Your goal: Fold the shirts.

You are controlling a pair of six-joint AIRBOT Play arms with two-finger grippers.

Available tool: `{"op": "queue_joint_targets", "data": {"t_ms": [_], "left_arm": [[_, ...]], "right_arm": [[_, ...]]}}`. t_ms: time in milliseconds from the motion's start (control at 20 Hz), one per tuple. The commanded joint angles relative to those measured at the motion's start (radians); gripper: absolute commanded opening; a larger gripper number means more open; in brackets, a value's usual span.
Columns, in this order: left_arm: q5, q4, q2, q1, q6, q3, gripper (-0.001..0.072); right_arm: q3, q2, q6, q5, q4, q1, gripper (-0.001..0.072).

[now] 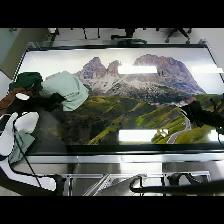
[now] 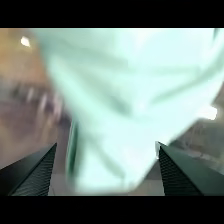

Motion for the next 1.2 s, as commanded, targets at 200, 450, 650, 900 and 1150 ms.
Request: {"op": "queue_joint_targets", "data": {"t_ms": [200,450,650,900,1150], "left_arm": [[-0.162,0.124,-0.266,-0.061,-0.034,0.335,0.0011],[-0.405,-0.099,-0.166,-0.146,-0.026,0.613,0.0011],[-0.487,-0.161,0.006,-0.342,-0.058,0.809,0.0011],[-0.456,-0.164,0.172,-0.539,-0.102,0.758,0.0012],[-0.465,-0.158,0.216,-0.604,-0.101,0.591,0.0012]], "right_arm": [[0.000,-0.009,-0.070,0.006,0.001,0.001,0.0291],[0.005,-0.009,-0.191,0.031,0.072,0.001,0.0290],[0.063,-0.009,-0.241,0.081,0.100,0.001,0.0290],[0.196,-0.009,-0.262,0.201,0.101,0.000,0.0291],[0.225,-0.019,-0.262,0.362,0.097,0.001,0.0367]]}}
